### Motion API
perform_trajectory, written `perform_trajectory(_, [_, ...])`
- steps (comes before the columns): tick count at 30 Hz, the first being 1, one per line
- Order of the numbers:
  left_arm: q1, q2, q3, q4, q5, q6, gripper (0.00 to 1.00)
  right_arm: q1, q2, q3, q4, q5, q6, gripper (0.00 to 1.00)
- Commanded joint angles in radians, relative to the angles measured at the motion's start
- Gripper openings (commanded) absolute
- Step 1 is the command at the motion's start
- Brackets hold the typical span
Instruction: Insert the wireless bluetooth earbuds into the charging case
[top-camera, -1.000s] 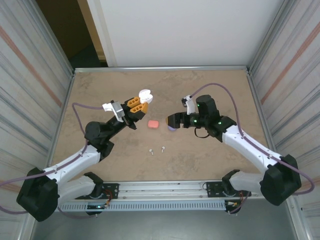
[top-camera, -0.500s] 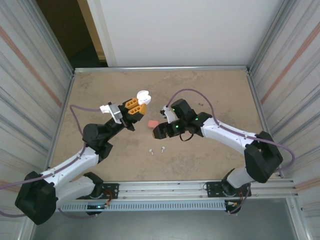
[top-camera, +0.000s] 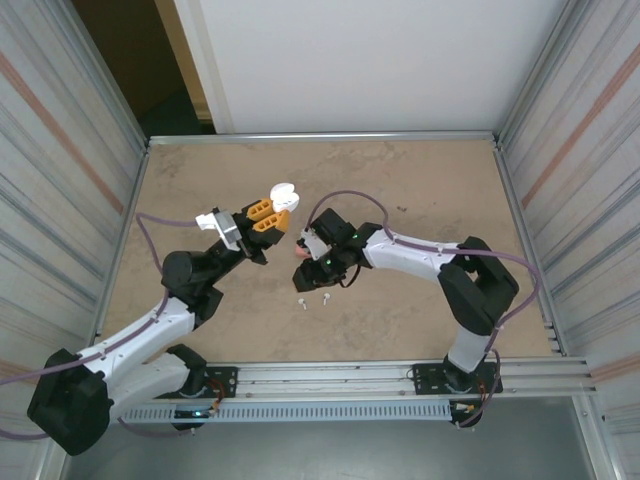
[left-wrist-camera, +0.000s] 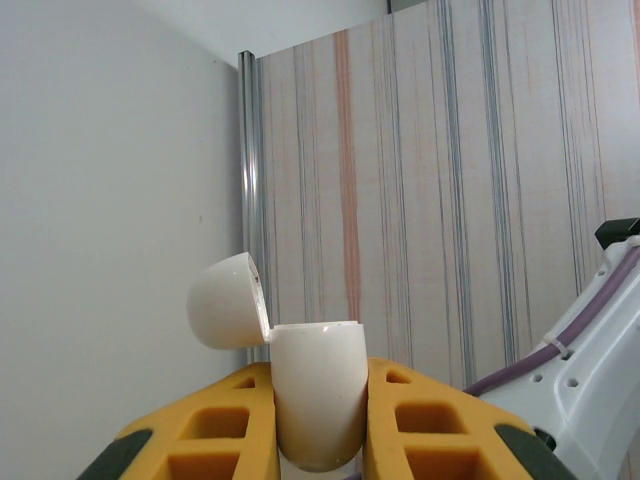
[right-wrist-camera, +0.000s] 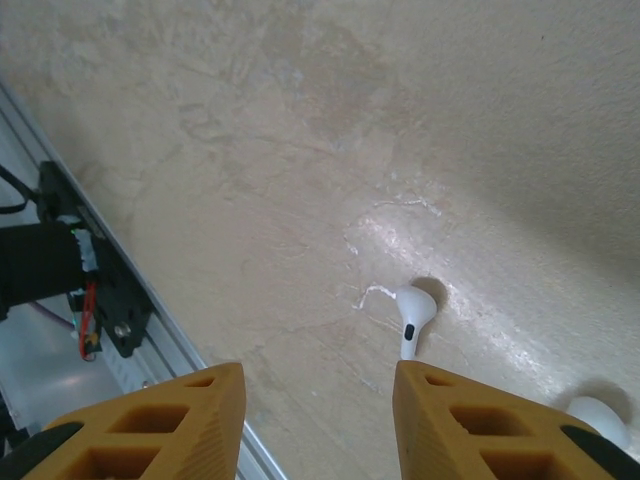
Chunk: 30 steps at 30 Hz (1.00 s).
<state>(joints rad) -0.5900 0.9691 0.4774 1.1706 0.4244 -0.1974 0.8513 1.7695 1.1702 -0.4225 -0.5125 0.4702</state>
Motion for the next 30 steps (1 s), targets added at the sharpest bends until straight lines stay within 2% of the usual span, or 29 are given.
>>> perform_trajectory(1, [-0.002,-0.023,-0.005,0.01,-0.011,0.027,0.0,0.016,0.048,0.048,-0.074,0.031,-0.015,0.4])
perform_trajectory(12, [-0.003,-0.028,-0.006,0.004,-0.013,0.027,0.0,0.057,0.16,0.124,-0.144,0.091,-0.032,0.4])
perform_trajectory(30, [-0.002,-0.029,-0.004,-0.007,-0.014,0.032,0.0,0.078,0.234,0.169,-0.167,0.128,-0.045,0.37])
